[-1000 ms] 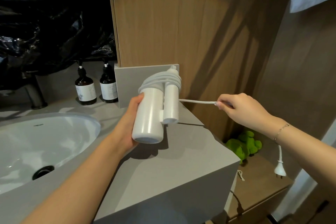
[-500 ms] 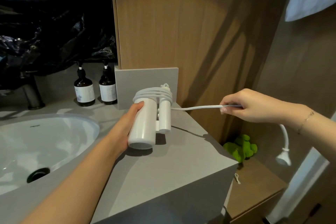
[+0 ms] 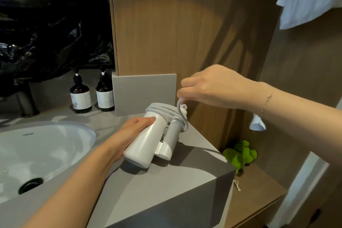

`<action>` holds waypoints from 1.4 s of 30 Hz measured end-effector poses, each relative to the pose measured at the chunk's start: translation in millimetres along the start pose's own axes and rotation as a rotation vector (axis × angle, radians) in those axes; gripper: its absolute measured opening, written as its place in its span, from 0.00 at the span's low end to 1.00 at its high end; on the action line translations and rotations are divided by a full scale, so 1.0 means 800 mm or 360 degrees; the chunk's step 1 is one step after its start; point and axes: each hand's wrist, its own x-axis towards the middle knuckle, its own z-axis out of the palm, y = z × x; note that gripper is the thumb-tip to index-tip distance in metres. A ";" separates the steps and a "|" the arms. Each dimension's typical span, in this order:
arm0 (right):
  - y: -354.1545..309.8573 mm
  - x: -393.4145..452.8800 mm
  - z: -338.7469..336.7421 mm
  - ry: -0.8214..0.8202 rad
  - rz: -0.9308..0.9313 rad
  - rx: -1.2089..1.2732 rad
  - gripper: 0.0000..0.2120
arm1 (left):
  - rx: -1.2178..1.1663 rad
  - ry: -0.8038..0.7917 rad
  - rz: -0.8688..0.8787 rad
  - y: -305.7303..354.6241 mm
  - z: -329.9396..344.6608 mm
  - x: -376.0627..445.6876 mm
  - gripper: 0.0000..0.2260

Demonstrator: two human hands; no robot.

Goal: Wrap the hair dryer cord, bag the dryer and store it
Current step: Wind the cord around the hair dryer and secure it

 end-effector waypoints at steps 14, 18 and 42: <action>0.004 0.069 0.046 -0.0066 0.0283 0.0583 0.12 | 0.0223 -0.0308 0.0057 0.003 0.000 -0.002 0.24; 0.005 0.070 0.052 -0.0172 0.0395 0.0813 0.17 | 0.0247 -0.0417 0.0071 0.003 0.000 -0.003 0.23; -0.032 -0.007 0.160 -0.0373 0.1227 0.2276 0.17 | -0.0314 -0.0381 -0.0043 -0.002 0.000 -0.005 0.25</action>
